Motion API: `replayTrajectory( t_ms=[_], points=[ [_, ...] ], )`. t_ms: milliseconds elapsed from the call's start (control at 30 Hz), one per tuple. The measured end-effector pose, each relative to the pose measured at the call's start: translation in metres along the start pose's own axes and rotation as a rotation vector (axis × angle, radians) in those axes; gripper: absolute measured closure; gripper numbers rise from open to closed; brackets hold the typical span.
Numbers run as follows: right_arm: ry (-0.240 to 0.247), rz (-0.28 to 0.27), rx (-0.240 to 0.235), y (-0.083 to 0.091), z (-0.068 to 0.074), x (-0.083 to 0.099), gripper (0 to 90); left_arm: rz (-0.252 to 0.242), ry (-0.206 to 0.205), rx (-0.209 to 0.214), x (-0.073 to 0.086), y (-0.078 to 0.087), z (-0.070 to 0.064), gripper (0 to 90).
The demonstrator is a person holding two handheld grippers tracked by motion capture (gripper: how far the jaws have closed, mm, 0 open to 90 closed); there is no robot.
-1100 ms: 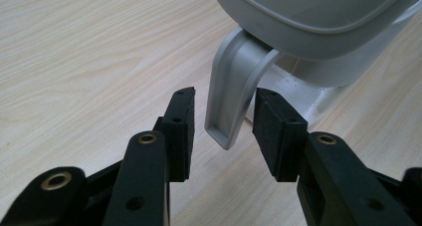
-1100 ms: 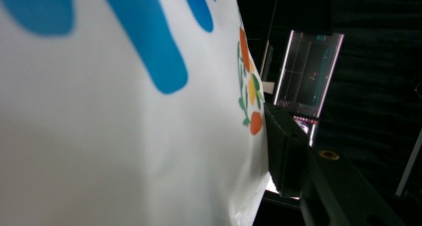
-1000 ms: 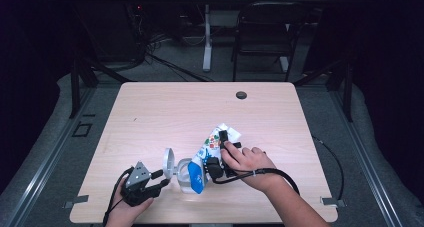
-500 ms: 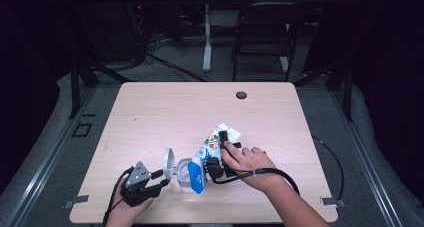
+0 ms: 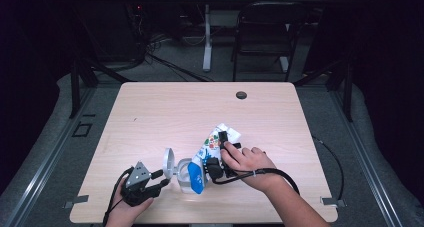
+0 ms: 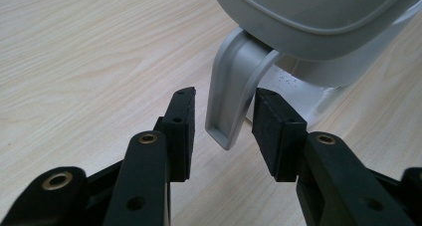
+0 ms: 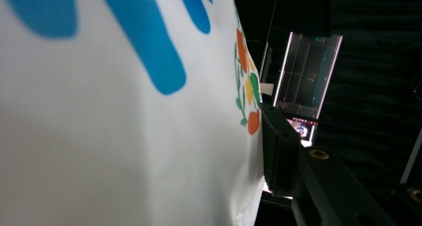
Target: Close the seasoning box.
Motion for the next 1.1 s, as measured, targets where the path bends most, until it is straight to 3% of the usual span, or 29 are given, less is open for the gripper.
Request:
replayTrajectory(
  t_ms=[1100],
  points=[
    [0.016, -0.007, 0.012, 0.0029, -0.0033, -0.0024, 71.1, 0.001, -0.002, -0.002, 0.0000, -0.0001, -0.0001, 61.8]
  ],
)
Point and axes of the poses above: each handheld gripper's, and its own axes: y roughly backward along the jaws, x roughly out of its underside, z roughly to its left, the point moved 1 cm from there along -y, roughly forward along the jaws, and after that the axes turned 8 degrees about x, right-handed, at the moved point
